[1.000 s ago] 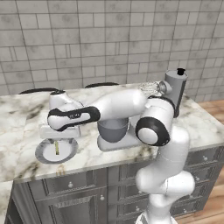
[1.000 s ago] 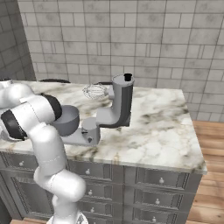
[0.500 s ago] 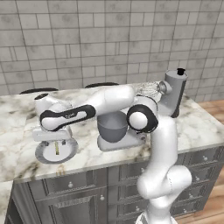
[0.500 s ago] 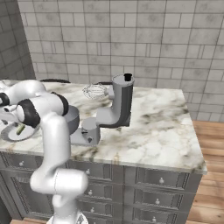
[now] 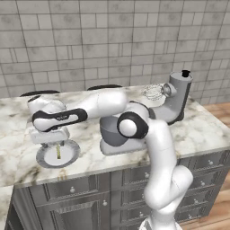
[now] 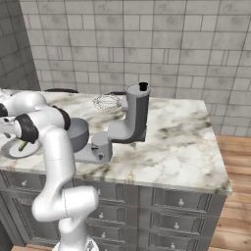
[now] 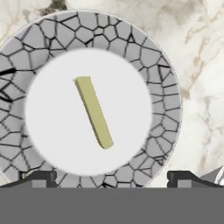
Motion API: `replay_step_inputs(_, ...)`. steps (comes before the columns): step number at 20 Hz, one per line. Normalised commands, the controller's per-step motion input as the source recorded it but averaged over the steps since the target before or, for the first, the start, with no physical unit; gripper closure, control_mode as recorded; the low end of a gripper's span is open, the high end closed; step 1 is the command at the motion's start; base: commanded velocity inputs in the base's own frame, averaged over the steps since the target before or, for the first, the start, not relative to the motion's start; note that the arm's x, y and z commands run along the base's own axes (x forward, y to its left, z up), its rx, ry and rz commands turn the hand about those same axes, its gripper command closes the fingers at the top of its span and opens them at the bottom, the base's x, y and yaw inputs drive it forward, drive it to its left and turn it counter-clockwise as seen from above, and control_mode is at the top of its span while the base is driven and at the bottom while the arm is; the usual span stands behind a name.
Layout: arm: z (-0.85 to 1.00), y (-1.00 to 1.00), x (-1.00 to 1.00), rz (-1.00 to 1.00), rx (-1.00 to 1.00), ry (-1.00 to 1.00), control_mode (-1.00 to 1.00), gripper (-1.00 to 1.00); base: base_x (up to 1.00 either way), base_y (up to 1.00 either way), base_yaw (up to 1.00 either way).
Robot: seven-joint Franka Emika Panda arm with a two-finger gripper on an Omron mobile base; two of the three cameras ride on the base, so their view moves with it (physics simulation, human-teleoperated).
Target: Add butter and sugar cubes to the stand mixer bowl and then turn on the stand mixer to begin making frosting.
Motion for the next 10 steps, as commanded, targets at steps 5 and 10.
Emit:
replay_step_inputs(5, -0.37, -0.34, 0.01, 0.02, 0.00, 0.00, -1.00, -1.00, 0.00, 0.00, 0.00)
replay_step_inputs(10, -0.24, -0.11, 0.16, 0.04, 0.10, 0.00, -1.00, -1.00, 0.00, 0.00, 0.00)
